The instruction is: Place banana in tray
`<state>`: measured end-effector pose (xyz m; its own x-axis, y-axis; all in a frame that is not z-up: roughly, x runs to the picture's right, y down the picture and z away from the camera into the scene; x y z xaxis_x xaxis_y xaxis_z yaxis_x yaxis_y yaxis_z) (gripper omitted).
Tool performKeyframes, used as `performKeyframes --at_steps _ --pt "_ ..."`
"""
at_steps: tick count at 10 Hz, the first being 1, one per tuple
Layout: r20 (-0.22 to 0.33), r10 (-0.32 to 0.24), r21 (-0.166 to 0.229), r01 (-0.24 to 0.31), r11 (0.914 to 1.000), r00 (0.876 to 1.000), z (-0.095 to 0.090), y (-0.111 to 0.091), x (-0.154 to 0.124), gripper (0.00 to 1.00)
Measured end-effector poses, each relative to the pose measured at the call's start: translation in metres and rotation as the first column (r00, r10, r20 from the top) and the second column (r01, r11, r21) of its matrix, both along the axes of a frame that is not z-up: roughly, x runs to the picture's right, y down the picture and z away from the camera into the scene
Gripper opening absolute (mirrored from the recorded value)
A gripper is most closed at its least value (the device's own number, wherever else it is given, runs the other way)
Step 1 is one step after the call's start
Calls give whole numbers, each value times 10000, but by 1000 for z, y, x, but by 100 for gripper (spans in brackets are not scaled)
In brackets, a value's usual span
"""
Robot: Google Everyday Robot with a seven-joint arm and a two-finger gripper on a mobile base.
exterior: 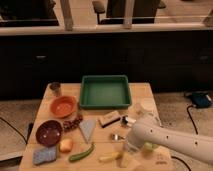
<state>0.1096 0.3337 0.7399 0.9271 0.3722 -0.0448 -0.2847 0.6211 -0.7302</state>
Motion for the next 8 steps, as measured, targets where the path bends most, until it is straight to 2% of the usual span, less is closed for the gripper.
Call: performKeyframes --at_steps 3,8 --pt "292 -330 182 325 9993 9990 -2 3 -6 80" --pt "1154 -1218 610 1153 9915 9858 -3 11 -30 80"
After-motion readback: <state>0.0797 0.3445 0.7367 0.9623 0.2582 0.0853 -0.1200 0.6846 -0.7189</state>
